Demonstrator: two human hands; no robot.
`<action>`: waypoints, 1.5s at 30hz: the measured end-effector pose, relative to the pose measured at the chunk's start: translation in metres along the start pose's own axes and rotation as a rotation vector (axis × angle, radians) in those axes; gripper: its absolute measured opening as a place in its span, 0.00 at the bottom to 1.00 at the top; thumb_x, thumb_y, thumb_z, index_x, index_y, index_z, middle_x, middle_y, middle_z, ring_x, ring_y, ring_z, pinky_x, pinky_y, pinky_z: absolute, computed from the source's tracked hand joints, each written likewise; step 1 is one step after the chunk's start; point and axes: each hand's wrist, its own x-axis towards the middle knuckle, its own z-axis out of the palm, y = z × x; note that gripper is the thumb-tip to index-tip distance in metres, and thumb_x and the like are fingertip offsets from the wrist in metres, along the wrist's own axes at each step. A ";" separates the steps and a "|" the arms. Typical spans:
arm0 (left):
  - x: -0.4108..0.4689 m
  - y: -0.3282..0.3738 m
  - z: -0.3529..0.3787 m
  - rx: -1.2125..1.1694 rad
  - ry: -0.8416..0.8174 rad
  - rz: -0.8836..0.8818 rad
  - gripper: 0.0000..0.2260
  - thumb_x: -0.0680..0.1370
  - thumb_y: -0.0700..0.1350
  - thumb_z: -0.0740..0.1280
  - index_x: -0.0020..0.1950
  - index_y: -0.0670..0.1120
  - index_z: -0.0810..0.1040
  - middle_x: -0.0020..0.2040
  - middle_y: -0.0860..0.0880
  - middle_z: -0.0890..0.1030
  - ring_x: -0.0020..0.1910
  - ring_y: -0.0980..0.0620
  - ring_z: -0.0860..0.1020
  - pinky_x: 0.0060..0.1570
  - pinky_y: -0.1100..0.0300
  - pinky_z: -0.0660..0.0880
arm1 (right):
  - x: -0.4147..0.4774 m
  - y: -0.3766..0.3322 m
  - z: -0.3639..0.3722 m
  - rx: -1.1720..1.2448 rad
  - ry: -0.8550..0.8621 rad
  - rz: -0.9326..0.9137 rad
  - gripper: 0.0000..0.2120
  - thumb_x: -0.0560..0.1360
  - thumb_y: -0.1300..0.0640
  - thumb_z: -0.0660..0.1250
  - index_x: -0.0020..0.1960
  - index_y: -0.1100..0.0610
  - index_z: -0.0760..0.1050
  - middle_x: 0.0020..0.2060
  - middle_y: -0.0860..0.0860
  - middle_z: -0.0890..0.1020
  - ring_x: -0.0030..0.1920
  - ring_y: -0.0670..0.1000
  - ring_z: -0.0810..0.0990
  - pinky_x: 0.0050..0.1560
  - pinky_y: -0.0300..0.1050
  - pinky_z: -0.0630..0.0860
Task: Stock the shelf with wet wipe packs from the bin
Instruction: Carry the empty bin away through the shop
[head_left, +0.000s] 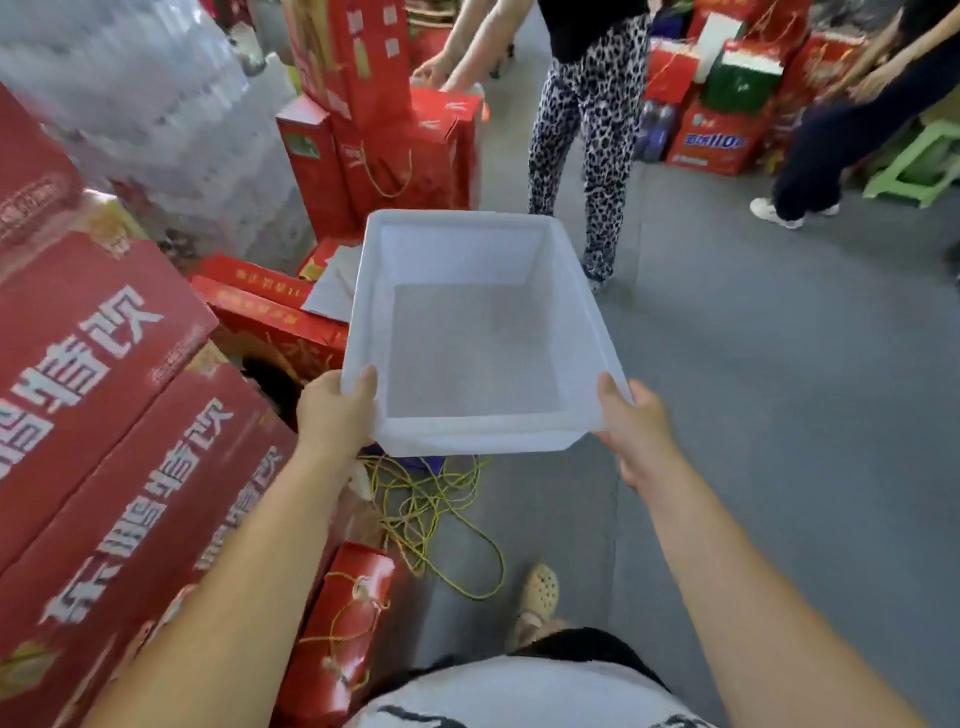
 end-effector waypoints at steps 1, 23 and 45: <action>0.008 0.007 0.008 0.007 0.040 -0.009 0.13 0.82 0.51 0.64 0.47 0.42 0.79 0.38 0.50 0.78 0.37 0.50 0.77 0.35 0.56 0.73 | 0.022 -0.011 0.003 -0.031 -0.044 -0.006 0.11 0.78 0.45 0.66 0.49 0.52 0.81 0.47 0.51 0.87 0.51 0.56 0.85 0.57 0.61 0.81; 0.173 0.008 0.041 -0.188 0.415 -0.311 0.10 0.82 0.49 0.64 0.50 0.43 0.79 0.41 0.51 0.79 0.40 0.52 0.76 0.35 0.58 0.70 | 0.276 -0.104 0.179 -0.401 -0.571 -0.127 0.08 0.79 0.53 0.70 0.56 0.55 0.80 0.48 0.49 0.84 0.43 0.45 0.81 0.41 0.40 0.76; 0.324 -0.014 0.150 -0.104 0.743 -0.590 0.15 0.83 0.52 0.62 0.51 0.39 0.75 0.44 0.47 0.78 0.42 0.48 0.74 0.37 0.62 0.66 | 0.471 -0.105 0.339 -0.652 -0.773 -0.284 0.13 0.79 0.53 0.69 0.61 0.58 0.78 0.50 0.49 0.81 0.51 0.50 0.79 0.48 0.40 0.72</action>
